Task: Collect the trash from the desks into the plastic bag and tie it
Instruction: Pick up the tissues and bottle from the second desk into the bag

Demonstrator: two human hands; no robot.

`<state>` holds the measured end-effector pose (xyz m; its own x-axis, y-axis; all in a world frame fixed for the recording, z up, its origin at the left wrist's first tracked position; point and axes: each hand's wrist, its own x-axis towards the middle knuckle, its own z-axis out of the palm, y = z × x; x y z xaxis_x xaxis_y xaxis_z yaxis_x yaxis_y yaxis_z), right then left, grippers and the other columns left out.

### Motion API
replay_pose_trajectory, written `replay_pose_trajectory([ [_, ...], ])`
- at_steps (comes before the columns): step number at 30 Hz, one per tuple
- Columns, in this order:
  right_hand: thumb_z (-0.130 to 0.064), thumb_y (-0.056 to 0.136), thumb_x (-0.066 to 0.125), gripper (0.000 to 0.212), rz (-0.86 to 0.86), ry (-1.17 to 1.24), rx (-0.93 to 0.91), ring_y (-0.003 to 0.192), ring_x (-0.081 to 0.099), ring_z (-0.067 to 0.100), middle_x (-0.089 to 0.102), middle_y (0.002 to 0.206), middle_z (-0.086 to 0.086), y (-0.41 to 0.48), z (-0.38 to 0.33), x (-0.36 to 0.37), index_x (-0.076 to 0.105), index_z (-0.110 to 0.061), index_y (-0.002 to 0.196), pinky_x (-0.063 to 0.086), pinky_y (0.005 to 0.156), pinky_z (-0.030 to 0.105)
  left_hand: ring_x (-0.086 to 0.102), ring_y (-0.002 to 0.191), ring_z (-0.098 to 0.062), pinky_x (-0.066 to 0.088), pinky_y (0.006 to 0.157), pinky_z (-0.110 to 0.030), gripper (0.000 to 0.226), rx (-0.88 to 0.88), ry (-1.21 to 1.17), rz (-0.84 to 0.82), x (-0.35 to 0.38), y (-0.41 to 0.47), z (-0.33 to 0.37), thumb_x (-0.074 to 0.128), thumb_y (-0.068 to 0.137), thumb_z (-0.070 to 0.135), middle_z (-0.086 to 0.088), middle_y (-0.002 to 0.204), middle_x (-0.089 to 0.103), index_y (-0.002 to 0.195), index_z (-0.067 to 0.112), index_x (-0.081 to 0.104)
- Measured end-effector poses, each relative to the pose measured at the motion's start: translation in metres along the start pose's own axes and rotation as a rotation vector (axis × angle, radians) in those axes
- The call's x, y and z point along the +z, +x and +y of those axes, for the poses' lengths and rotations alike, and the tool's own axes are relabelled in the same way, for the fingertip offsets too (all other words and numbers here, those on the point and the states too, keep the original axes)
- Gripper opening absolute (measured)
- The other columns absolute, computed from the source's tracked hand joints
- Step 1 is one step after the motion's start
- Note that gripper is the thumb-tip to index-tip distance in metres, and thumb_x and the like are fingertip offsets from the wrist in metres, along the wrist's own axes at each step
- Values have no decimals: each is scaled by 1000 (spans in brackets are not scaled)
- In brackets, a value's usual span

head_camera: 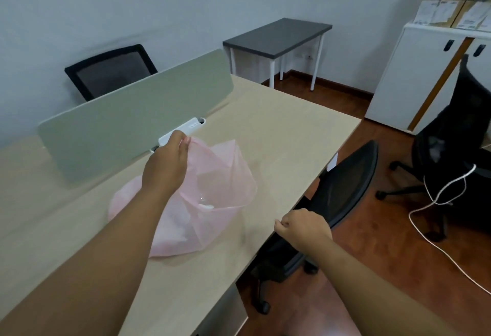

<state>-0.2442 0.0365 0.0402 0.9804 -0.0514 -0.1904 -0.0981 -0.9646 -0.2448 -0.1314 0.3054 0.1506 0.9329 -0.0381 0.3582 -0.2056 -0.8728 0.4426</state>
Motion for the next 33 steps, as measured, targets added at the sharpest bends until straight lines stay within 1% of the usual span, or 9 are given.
replay_pose_trajectory([
  [4, -46, 92, 50, 46, -116, 101, -34, 52, 37, 20, 36, 58, -1, 21, -19, -13, 36, -17, 59, 27, 49, 29, 56, 71, -40, 43, 61, -43, 30, -5, 31, 37, -15, -3, -5, 30, 105, 39, -15, 72, 57, 103, 14, 47],
  [7, -46, 90, 56, 27, 137, 246, -112, 73, 56, 20, 54, 84, -2, 45, -61, -29, 56, -19, 90, 43, 58, 31, 57, 73, -42, 42, 61, -42, 30, -27, 75, 72, -36, -9, -12, 31, 104, 39, -16, 74, 57, 105, 14, 48],
  [11, -46, 79, 73, 79, 374, 266, -287, 118, 43, 28, 40, 133, 8, 79, -129, -48, 34, -25, 144, 48, 84, 40, 59, 75, -44, 44, 61, -43, 30, -81, 153, 136, -72, -30, -33, 32, 104, 39, -22, 79, 63, 106, 14, 49],
  [14, -54, 78, 71, 86, 344, 95, -380, 139, 26, 36, 26, 154, 10, 102, -169, -48, 27, -33, 149, 25, 112, 47, 60, 75, -43, 46, 61, -43, 30, -175, 211, 176, -102, -55, -56, 31, 104, 40, -23, 82, 64, 107, 15, 49],
  [16, -46, 89, 61, 50, 333, 115, -498, 137, 31, 35, 40, 146, 5, 106, -198, -47, 50, -31, 136, 18, 114, 49, 60, 72, -41, 50, 62, -46, 29, -232, 250, 200, -122, -76, -75, 30, 104, 41, -19, 79, 64, 104, 17, 47],
  [19, -24, 95, 47, 15, 290, 184, -663, 104, 56, 31, 64, 104, 2, 96, -246, -44, 62, -22, 101, 36, 94, 42, 60, 70, -39, 48, 60, -43, 30, -361, 312, 239, -151, -110, -110, 29, 104, 42, -18, 78, 64, 103, 17, 46],
  [23, -23, 99, 35, 15, 90, 260, -820, 69, 51, 34, 54, 75, 6, 58, -307, -30, 43, -16, 90, 35, 55, 34, 60, 77, -41, 44, 64, -41, 30, -582, 397, 299, -184, -160, -160, 29, 103, 45, -19, 84, 64, 104, 20, 45],
  [29, -21, 99, 29, 23, -208, 563, -777, 74, 50, 32, 53, 78, 9, -10, -407, 10, 44, -9, 86, 38, 63, 36, 64, 86, -32, 45, 69, -39, 48, -881, 255, 350, -220, -251, -239, 34, 93, 63, -11, 85, 66, 120, 24, 44],
  [33, -21, 98, 27, 28, -332, 712, -633, 73, 44, 24, 48, 80, 6, -44, -470, 36, 46, -5, 87, 33, 64, 35, 58, 111, -33, 46, 86, -43, 48, -1067, 235, 401, -231, -317, -295, 40, 96, 58, -11, 117, 64, 126, 21, 48],
])
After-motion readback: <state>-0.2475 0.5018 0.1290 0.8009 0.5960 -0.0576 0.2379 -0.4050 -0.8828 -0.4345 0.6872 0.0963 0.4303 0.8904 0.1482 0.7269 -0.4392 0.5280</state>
